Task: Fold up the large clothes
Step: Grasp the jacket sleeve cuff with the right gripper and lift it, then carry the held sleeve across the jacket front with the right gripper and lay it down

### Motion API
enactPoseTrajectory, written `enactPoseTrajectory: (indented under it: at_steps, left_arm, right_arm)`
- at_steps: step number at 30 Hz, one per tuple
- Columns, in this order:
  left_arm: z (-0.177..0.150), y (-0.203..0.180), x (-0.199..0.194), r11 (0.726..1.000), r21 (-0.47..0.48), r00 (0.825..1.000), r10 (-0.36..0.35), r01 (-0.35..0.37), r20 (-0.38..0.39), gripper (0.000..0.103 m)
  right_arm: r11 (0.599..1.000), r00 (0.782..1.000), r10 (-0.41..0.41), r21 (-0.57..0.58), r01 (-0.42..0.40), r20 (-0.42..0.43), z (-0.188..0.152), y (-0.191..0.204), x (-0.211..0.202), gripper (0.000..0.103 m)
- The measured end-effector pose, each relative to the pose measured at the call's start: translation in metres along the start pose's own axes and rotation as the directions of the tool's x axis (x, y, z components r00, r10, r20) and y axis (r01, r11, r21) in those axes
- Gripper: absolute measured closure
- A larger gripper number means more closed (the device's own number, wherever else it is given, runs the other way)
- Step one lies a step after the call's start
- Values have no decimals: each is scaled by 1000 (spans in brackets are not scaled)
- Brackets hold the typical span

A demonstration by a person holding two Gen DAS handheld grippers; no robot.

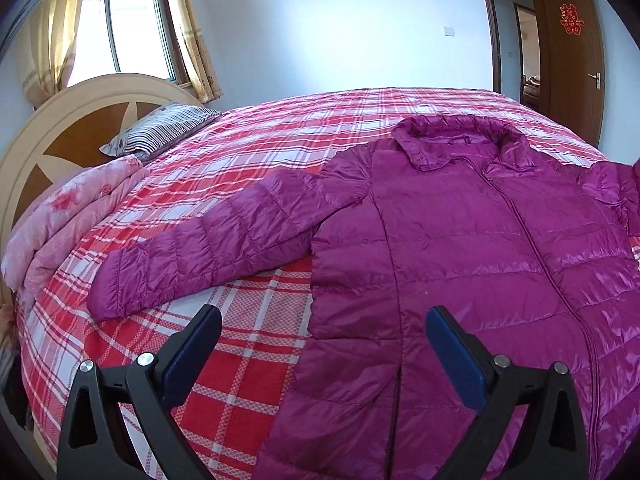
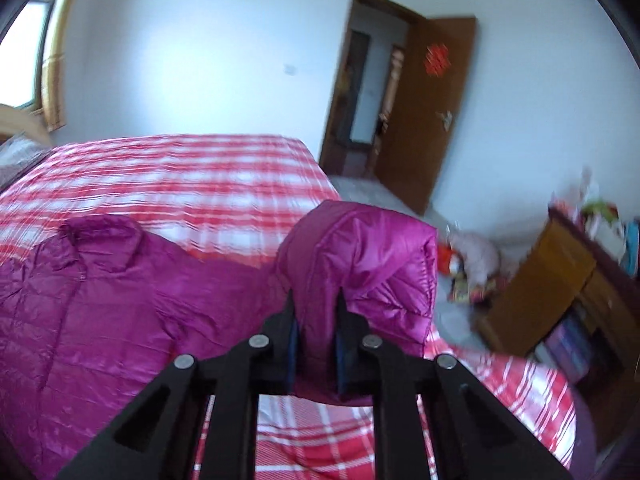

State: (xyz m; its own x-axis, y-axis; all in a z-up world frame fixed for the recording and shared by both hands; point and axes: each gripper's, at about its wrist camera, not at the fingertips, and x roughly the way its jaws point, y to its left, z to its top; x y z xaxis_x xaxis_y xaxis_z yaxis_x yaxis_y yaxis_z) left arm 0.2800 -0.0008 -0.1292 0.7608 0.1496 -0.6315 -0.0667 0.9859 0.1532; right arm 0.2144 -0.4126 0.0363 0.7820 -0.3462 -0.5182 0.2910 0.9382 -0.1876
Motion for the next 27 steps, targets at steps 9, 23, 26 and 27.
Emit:
enactPoseTrajectory:
  at_steps: [9, 23, 26, 27]
  left_arm:
    - [-4, 21, 2, 999, -40, 1000, -5, 5, -11, 1]
    - [-7, 35, 16, 999, -35, 999, 22, -24, -44, 1]
    - [-8, 33, 22, 999, -21, 998, 28, -29, -56, 1]
    - [-8, 32, 23, 999, -16, 998, 30, -31, -59, 1]
  right_arm:
    - [957, 989, 116, -279, -86, 91, 26, 126, -22, 88]
    - [827, 950, 305, -476, -300, -69, -36, 297, 21, 88]
    - [817, 942, 317, -473, -330, -110, -50, 318, 35, 88]
    - [814, 938, 323, -470, -343, -125, -54, 323, 41, 87]
